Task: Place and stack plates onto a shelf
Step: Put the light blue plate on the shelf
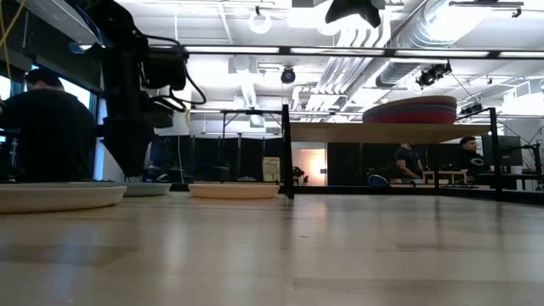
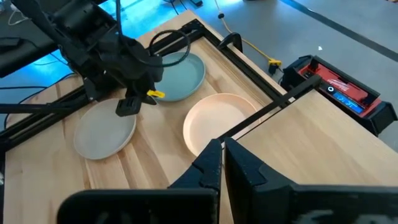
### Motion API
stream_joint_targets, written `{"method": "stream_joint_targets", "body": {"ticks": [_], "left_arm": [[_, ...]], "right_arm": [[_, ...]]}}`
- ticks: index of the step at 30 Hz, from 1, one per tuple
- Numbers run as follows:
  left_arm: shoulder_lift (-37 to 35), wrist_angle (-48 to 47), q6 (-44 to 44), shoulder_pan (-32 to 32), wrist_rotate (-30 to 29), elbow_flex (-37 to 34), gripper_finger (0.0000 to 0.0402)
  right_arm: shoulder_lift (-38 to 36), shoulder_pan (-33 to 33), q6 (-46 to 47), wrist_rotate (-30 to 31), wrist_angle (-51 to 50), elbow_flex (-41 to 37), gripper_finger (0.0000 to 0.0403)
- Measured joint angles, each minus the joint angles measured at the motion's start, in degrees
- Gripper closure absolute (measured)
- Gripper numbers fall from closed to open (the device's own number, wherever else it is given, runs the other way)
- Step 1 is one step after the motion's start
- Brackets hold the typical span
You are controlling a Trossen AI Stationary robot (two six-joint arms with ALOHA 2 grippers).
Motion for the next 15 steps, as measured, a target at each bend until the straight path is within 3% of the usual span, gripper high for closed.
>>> {"method": "stream_joint_targets", "body": {"ticks": [15], "left_arm": [[7.8, 0.0, 0.0, 0.0, -2.8, 0.1, 0.0296]], "right_arm": [[0.0, 0.0, 0.3, -0.3, 0.0, 0.0, 0.0402]]}}
